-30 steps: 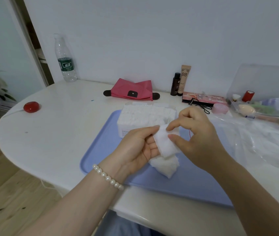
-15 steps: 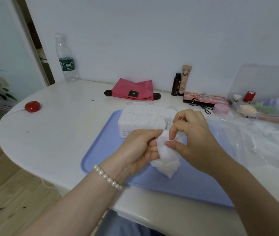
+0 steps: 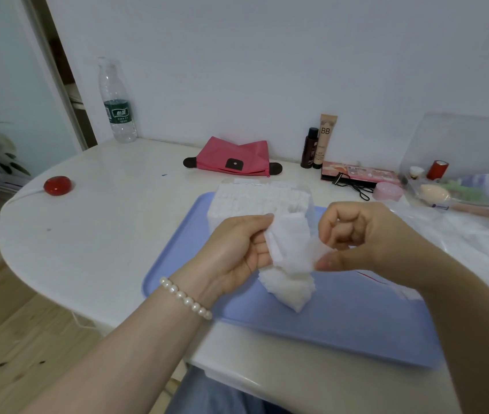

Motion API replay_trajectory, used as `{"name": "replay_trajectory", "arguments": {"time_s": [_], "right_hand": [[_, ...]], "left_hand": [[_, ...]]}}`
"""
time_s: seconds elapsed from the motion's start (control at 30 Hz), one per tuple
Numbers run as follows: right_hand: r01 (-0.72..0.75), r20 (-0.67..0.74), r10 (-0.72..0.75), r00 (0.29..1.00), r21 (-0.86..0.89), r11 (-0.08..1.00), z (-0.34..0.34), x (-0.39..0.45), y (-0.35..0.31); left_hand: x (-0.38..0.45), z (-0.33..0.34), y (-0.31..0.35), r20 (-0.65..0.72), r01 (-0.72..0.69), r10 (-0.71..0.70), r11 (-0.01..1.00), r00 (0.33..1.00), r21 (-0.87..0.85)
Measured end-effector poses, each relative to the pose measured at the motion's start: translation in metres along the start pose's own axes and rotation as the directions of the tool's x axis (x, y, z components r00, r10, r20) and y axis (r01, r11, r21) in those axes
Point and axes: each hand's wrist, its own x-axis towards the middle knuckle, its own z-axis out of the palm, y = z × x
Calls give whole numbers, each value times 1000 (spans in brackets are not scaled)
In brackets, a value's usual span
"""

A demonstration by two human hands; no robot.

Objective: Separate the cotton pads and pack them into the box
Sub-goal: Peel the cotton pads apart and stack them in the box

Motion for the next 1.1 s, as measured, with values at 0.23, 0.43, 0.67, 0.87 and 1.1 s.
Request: {"name": "replay_trajectory", "arguments": {"time_s": [0.23,0.43,0.67,0.87,1.1], "right_hand": [[-17,253,-33,967,194,981,-23,-9,0],[-9,220,-23,975,143,990,-14,-10,-6],[-4,14,4,1000,55,998,6,2,1],[-108,-84,108,991,2,994,2,7,8],[-154,-53,150,987,-71,986,0,6,8]], "left_hand": [[1,5,-3,14,-29,28,991,1000,132],[2,7,-2,11,2,-3,1000,1000,11],[-3,12,-15,68,-24,3,953,998,300],[-1,11,-15,74,-18,-5,951,997,307],[-5,12,-13,129,9,-54,945,990,326]]}}
